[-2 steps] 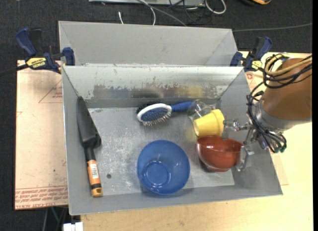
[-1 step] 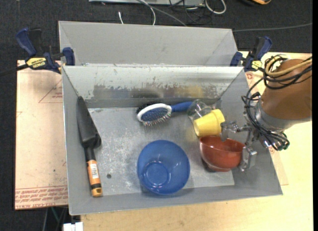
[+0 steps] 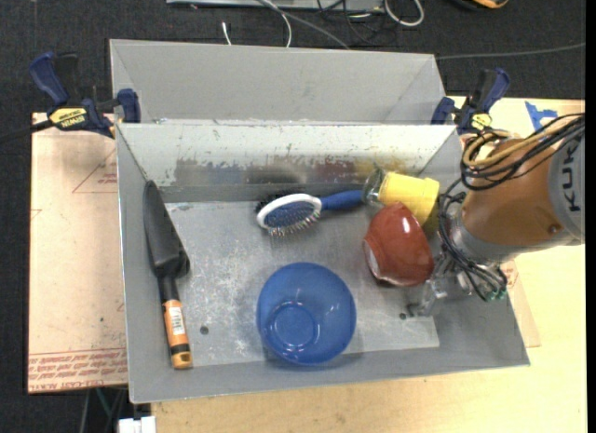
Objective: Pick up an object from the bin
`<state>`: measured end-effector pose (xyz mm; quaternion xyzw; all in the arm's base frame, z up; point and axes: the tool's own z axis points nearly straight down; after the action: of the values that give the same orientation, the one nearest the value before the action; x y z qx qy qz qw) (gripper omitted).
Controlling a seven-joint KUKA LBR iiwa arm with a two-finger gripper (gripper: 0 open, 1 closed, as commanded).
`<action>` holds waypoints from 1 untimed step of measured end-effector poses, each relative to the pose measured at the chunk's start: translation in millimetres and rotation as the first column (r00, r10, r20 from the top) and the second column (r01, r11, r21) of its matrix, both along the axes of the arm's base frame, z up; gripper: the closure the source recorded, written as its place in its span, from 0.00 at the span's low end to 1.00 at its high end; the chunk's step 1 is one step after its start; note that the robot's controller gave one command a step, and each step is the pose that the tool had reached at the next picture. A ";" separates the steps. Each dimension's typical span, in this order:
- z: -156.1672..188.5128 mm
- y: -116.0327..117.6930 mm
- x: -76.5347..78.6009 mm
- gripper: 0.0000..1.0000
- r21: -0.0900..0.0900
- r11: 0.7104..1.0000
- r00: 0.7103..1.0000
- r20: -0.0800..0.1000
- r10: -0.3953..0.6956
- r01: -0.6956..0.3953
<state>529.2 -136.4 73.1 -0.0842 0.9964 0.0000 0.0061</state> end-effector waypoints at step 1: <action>0.0 0.0 0.0 1.00 0.000 1.000 1.000 0.000 0.000 0.000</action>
Offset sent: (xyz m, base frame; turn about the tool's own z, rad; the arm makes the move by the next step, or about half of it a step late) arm -0.0022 -0.0062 0.0094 0.0202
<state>529.2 -136.5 73.2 -0.0841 0.9964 0.0000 0.0062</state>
